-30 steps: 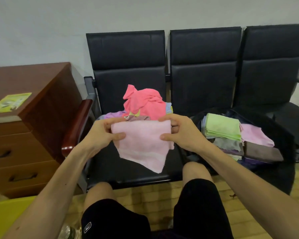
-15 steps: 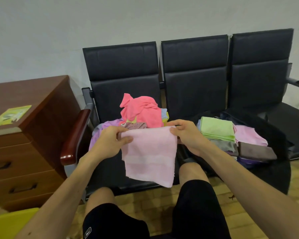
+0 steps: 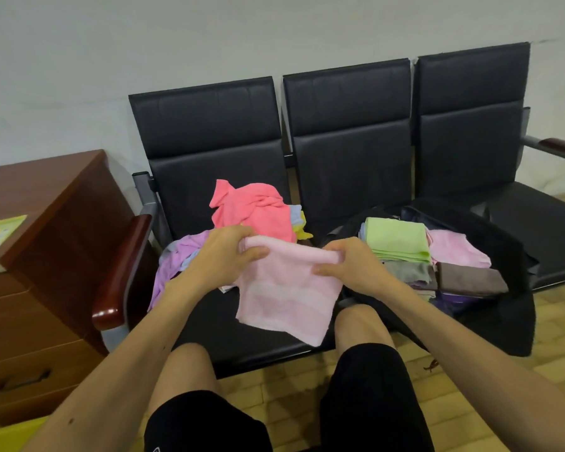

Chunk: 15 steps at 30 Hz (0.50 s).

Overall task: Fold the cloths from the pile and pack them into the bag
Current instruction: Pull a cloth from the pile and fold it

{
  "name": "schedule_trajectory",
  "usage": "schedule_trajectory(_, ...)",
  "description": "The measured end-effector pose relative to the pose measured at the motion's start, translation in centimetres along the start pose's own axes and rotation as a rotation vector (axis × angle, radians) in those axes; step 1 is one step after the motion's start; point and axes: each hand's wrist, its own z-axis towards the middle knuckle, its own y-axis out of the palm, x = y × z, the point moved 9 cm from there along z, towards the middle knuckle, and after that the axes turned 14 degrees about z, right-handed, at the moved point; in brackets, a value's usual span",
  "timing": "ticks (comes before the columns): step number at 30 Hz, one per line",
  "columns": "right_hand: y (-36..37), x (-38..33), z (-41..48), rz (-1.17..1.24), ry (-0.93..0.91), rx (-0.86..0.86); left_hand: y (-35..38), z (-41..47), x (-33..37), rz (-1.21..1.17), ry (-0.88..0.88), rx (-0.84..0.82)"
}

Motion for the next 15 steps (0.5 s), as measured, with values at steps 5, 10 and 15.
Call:
schedule_trajectory(5, -2.6, 2.8, -0.6, 0.262, 0.138, -0.011, 0.4, 1.5, 2.2, -0.100, 0.069, 0.028)
schedule_trajectory(10, -4.3, 5.3, -2.5, 0.919, 0.211, -0.036, 0.4, 3.3, 5.8, -0.512, 0.059, -0.008)
schedule_trajectory(15, -3.5, 7.9, -4.4, 1.082, 0.350, -0.089, 3.8, 7.4, 8.2, -0.803, -0.078, -0.103)
